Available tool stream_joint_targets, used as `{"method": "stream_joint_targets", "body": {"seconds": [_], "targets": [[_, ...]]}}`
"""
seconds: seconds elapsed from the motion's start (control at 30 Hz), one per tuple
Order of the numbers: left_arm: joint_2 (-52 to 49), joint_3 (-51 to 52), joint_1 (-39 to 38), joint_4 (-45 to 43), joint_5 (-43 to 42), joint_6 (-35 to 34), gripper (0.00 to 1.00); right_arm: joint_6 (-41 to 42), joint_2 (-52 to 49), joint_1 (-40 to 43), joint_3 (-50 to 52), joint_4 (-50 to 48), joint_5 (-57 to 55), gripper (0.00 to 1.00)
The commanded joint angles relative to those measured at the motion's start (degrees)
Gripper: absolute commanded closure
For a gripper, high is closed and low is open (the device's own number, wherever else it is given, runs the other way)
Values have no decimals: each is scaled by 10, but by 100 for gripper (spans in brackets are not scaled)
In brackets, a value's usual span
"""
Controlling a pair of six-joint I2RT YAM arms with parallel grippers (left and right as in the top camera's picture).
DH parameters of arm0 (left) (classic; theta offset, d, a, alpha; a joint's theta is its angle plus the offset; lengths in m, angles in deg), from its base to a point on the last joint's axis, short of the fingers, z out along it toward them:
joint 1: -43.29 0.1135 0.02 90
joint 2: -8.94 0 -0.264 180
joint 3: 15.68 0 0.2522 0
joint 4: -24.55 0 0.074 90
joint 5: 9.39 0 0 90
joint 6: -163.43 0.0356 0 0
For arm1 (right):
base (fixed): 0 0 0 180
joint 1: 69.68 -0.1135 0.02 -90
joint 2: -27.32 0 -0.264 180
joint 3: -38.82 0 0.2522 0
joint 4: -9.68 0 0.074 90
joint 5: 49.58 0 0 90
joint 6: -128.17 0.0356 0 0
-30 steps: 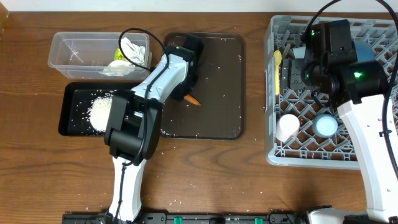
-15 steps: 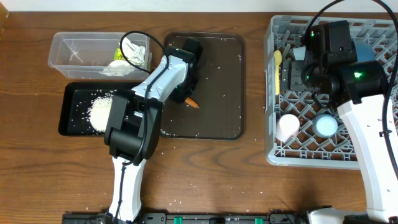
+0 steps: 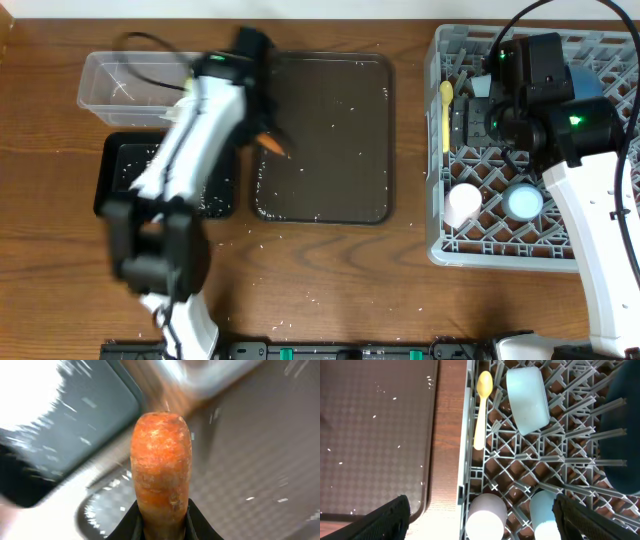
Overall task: Sort waste into correct bins and load items into the dishwasher rack
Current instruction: 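Carry the carrot left and release it onto the black rice tray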
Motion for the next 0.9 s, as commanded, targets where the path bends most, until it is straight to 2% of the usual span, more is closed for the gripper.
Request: {"method": "stream_joint_targets", "body": {"seconds": [0.0, 0.13, 0.2, 0.4, 0.7, 0.8, 0.87], "targets": [[42, -13, 35, 27, 69, 14, 87, -7, 2, 6, -7, -4, -2, 10], [47, -7, 79, 59, 137, -35, 83, -7, 2, 6, -7, -5, -2, 9], [45, 14, 103, 59, 147, -70, 75, -7, 2, 6, -7, -5, -2, 8], [24, 104, 165, 41, 148, -183, 74, -7, 2, 6, -7, -5, -2, 8], [18, 248, 201, -90, 149, -190, 73, -7, 2, 6, -7, -5, -1, 6], [18, 270, 201, -114, 149, -190, 69, -7, 2, 5, -7, -4, 3, 6], [18, 275, 201, -120, 149, -190, 62, -7, 2, 5, -7, -1, 3, 6]]}}
